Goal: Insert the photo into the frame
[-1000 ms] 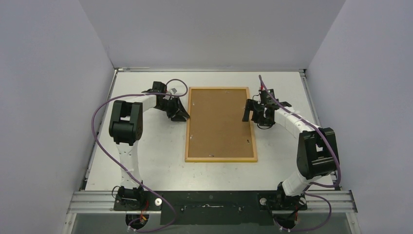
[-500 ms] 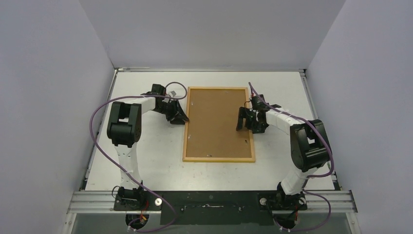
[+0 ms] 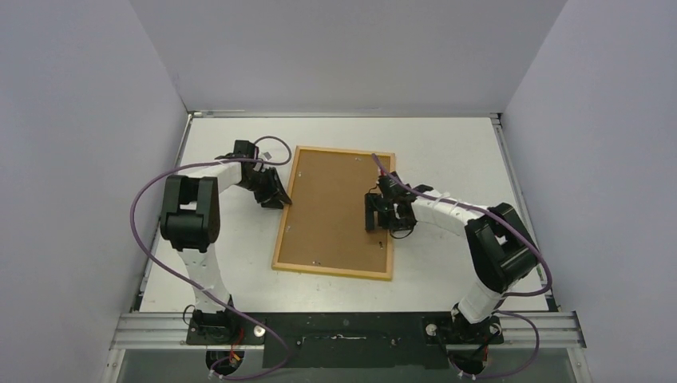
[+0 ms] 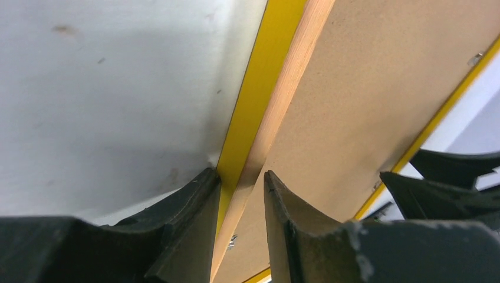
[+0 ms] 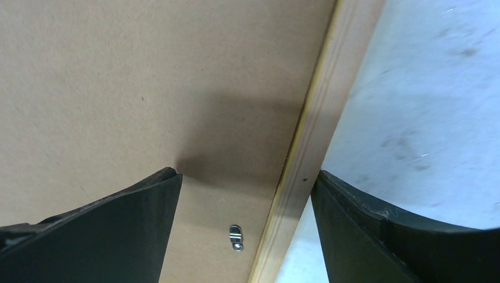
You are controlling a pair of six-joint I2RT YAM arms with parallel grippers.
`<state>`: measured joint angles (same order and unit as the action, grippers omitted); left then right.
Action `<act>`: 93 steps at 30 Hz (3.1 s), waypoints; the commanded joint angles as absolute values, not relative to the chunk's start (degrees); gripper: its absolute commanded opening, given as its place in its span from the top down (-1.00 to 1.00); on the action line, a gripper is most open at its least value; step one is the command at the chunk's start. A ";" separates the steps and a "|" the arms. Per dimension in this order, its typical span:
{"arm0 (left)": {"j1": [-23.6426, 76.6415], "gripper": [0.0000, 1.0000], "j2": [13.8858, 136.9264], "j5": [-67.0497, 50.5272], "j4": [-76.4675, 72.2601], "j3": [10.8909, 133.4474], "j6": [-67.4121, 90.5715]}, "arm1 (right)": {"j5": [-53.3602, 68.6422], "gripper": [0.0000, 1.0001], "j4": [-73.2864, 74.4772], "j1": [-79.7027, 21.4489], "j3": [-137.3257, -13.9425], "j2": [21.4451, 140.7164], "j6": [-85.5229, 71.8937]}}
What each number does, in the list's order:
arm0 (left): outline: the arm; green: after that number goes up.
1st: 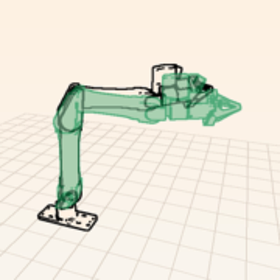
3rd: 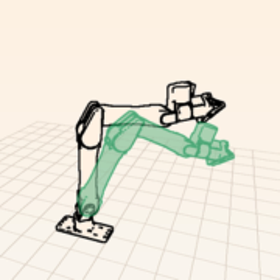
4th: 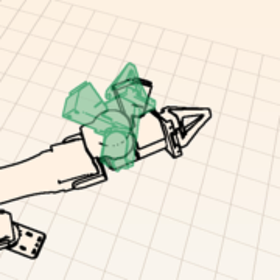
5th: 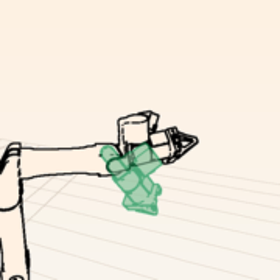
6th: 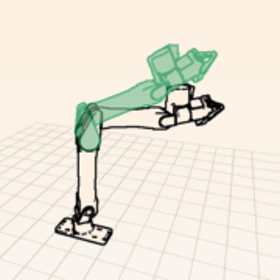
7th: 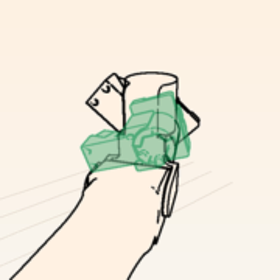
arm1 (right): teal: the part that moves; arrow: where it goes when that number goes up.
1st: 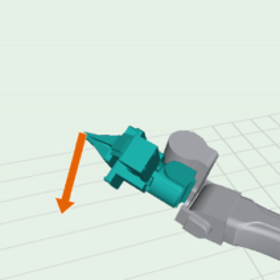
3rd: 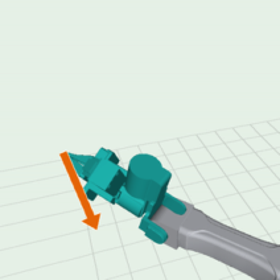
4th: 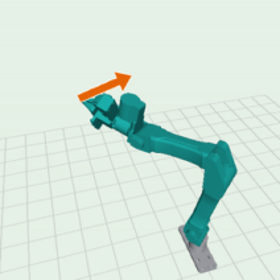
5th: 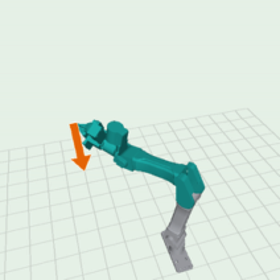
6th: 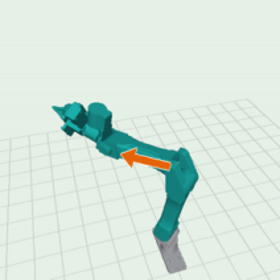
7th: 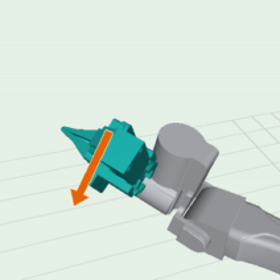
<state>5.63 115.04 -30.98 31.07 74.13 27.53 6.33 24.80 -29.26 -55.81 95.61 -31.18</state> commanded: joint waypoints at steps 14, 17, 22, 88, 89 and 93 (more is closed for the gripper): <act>6.06 -0.18 101.87 -17.67 38.72 62.60 22.72 | -7.12 -0.69 35.72 -44.44 -54.12 86.81 -33.75; 6.06 -0.15 101.68 -17.72 38.22 62.01 22.71 | -6.03 -0.67 36.54 -44.88 -53.06 86.14 -33.70; 6.06 0.26 103.41 -22.92 37.41 61.94 22.58 | -3.07 -0.55 35.24 -45.55 -51.13 85.89 -35.05; 6.06 0.78 104.50 -21.45 37.73 62.09 22.75 | 0.23 0.35 31.18 -45.07 -46.46 82.47 -36.06; 6.04 0.78 104.24 -21.90 37.60 61.85 22.90 | -1.93 0.32 32.06 -44.82 -47.17 82.33 -36.96; 6.14 0.79 102.25 -25.08 36.06 59.58 24.63 | -5.85 0.20 34.83 -43.64 -51.04 83.40 -41.13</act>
<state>5.89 103.83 -22.06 37.36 62.06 22.15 -2.87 32.58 -44.56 -46.74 84.40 -36.93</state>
